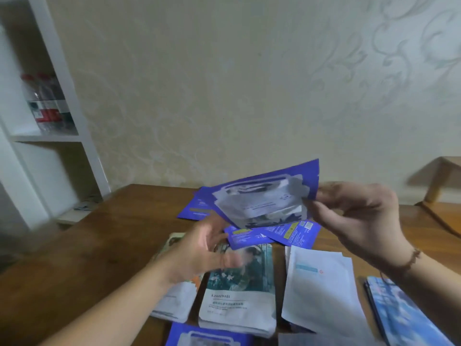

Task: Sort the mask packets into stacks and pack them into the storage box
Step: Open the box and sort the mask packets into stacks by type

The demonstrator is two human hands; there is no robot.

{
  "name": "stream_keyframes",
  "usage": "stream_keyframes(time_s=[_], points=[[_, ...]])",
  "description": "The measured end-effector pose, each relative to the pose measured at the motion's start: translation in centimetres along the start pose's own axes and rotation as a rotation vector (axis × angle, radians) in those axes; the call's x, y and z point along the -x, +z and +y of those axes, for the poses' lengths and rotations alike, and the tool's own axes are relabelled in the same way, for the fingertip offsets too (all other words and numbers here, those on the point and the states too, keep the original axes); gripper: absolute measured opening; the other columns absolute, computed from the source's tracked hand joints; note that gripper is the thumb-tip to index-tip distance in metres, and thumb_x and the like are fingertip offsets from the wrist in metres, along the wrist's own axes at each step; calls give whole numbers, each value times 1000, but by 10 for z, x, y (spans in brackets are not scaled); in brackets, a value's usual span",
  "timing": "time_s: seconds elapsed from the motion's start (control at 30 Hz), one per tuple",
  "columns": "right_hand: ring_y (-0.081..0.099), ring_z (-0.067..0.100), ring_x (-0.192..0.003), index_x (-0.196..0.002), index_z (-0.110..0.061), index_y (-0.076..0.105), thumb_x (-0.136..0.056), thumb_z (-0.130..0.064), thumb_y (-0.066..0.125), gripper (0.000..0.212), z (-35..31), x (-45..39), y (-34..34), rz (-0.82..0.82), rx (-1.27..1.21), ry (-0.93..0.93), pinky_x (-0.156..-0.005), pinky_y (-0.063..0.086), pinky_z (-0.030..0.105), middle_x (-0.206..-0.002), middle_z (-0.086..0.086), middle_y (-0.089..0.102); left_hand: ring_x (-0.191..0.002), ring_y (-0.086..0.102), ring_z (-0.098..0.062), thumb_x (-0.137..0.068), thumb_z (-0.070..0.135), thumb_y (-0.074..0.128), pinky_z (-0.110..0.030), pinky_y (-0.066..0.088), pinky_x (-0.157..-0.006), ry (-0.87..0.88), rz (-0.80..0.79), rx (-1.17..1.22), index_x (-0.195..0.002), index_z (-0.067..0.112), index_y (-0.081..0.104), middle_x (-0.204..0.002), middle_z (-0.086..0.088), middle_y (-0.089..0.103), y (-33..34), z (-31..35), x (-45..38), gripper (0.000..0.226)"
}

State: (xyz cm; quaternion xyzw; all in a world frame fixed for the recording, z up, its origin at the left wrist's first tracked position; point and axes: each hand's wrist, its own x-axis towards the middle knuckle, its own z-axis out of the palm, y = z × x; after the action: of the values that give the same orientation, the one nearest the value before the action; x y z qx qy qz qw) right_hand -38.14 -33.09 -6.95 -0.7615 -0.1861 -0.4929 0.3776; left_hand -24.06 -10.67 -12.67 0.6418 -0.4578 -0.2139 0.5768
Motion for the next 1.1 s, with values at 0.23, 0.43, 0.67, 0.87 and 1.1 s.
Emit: stream_keyframes(time_s=[0.23,0.43,0.67,0.87,1.1], points=[[67,7,-62,-70,-8,73,-84,-28,70,24,-63,29,15,-192,-151,-10,-63,50,16,-78,-7,75,-98,69,-7,-65,42,88,-18,51,-84,64,136,25,-102,32,77,-99,8,75,30,20,65,40],[72,15,-77,-111,-27,67,-83,-21,70,29,-114,8,19,-216,-408,286,-64,58,28,-89,5,76,-83,70,-30,-86,31,72,-43,57,-73,10,122,18,-104,22,74,-99,-6,74,42,44,118,20],[68,15,-56,-105,-12,71,-80,-1,73,28,-91,-2,61,-564,-19,777,-44,52,26,-84,6,73,-95,72,-27,-57,39,89,-43,57,-78,-194,438,233,-135,57,34,-110,-9,73,69,64,202,97],[59,2,-46,-97,-20,73,-72,-14,79,27,-78,53,100,-948,364,680,-46,45,13,-72,-3,68,-102,55,10,-49,71,63,-26,49,-88,-270,547,-696,-99,83,45,-97,21,64,78,32,255,54],[54,10,-102,-113,-34,64,-78,-37,73,36,-78,70,109,-993,641,372,-82,51,29,-108,-12,60,-92,45,-5,-66,81,46,-42,47,-67,-201,488,-1120,-109,54,60,-102,24,54,86,4,265,53]])
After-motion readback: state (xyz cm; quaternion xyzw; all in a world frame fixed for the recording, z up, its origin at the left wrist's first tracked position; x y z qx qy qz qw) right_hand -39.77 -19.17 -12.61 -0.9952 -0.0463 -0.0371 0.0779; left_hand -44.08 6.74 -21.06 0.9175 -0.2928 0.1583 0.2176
